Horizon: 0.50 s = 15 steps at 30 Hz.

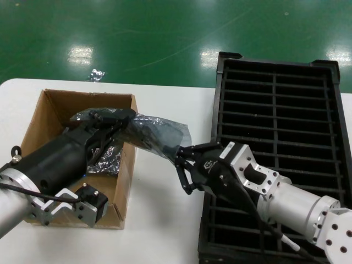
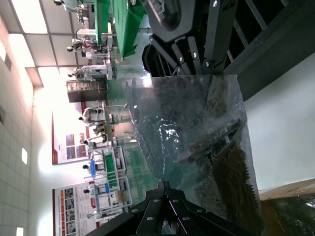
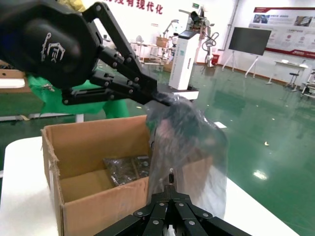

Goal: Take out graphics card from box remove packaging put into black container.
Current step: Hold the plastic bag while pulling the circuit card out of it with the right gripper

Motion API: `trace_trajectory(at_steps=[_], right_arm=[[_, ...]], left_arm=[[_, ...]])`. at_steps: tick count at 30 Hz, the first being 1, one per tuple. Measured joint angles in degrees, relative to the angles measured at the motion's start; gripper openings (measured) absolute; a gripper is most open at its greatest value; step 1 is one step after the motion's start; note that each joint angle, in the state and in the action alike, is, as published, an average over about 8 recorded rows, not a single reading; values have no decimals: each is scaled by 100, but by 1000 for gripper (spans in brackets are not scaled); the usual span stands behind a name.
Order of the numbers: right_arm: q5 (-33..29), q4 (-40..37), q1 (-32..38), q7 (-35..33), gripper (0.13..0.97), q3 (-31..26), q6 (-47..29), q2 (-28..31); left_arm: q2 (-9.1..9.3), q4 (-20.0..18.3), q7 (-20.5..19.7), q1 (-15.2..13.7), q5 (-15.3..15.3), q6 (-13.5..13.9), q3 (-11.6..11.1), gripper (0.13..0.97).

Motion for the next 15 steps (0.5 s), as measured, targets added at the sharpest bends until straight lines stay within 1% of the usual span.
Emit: trace_trajectory(at_steps=[7,15], right_arm=[[-560,108,-80,243,131,306,-221,-354],[-736,144,-145,186,130,494,-397,-558]], left_arm=[[0,0,0,0,0,0,0,139],[0,0,0,0,0,0,0,139]])
